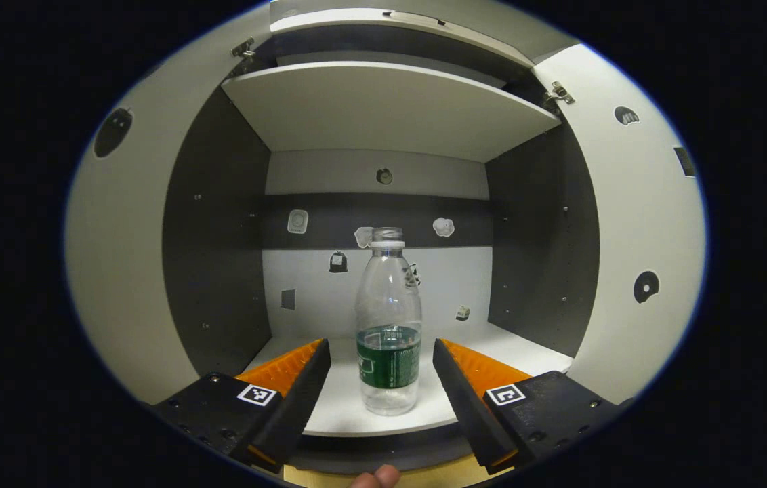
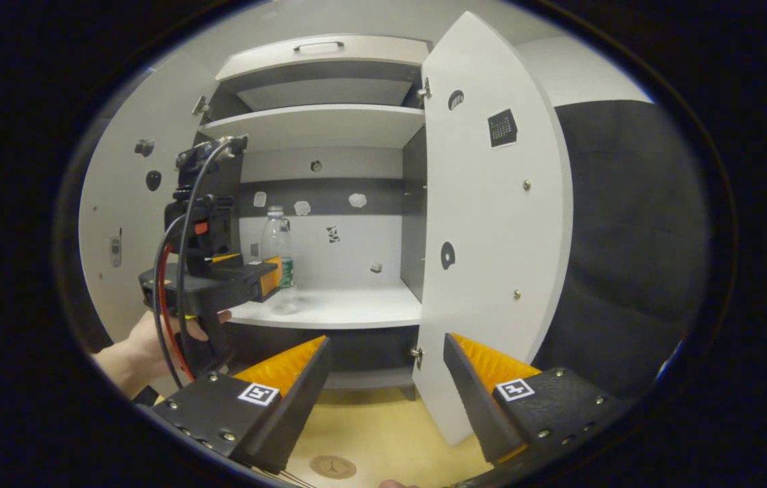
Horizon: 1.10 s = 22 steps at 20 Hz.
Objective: Grasp the bottle in the cabinet with the left hand and place it on the coaster, then close the right door with the right hand and the left door with the left hand.
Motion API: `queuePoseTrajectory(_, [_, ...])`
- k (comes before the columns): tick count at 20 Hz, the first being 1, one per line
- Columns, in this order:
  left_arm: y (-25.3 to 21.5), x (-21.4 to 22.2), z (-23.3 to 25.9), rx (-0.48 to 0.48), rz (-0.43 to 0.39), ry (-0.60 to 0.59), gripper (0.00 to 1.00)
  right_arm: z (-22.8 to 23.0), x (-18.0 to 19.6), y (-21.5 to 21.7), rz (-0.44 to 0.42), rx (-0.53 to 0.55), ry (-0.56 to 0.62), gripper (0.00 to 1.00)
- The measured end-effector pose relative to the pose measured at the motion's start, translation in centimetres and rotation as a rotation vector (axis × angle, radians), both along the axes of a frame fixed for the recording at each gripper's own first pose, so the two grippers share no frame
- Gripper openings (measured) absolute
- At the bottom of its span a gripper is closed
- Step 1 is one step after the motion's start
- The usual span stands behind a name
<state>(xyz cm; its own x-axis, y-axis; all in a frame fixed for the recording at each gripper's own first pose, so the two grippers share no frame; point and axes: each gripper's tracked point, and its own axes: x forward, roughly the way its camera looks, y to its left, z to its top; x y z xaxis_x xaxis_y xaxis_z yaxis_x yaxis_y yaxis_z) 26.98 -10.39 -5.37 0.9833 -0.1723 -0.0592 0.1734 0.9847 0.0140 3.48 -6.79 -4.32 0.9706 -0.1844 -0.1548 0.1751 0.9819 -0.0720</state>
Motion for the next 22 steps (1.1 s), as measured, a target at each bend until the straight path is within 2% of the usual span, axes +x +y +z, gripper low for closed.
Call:
queuePoseTrajectory(2, [-0.3, 1.3, -0.3, -0.002, -0.008, 0.006, 0.97, 0.0, -0.1, 0.0, -0.006, -0.001, 0.003, 1.0])
queuePoseTrajectory(8, [-1.1, 4.3, -1.7, 0.014, -0.012, 0.032, 0.97, 0.1, -0.4, -0.9, -0.031, -0.024, 0.01, 1.0])
queuePoseTrajectory(9, [-1.2, 4.7, -2.0, 0.018, -0.011, 0.039, 0.97, 0.1, -0.5, -1.1, -0.036, -0.021, 0.011, 0.97])
queuePoseTrajectory(12, [-1.1, 5.2, -2.1, 0.045, -0.007, 0.037, 0.97, -0.1, -0.9, -1.5, -0.045, -0.012, 0.02, 1.0])
queuePoseTrajectory(14, [-1.2, 5.7, -1.9, 0.06, -0.007, 0.03, 0.88, -0.2, -1.2, -1.7, -0.051, -0.011, 0.019, 1.0])
queuePoseTrajectory(15, [-1.4, 5.2, -1.7, 0.057, -0.014, 0.027, 0.83, -0.2, -1.2, -1.8, -0.052, -0.008, 0.019, 1.0])
queuePoseTrajectory(22, [-1.0, 1.4, 1.1, 0.022, -0.025, -0.013, 0.82, -0.4, -2.3, -1.4, -0.03, 0.013, 0.01, 1.0])
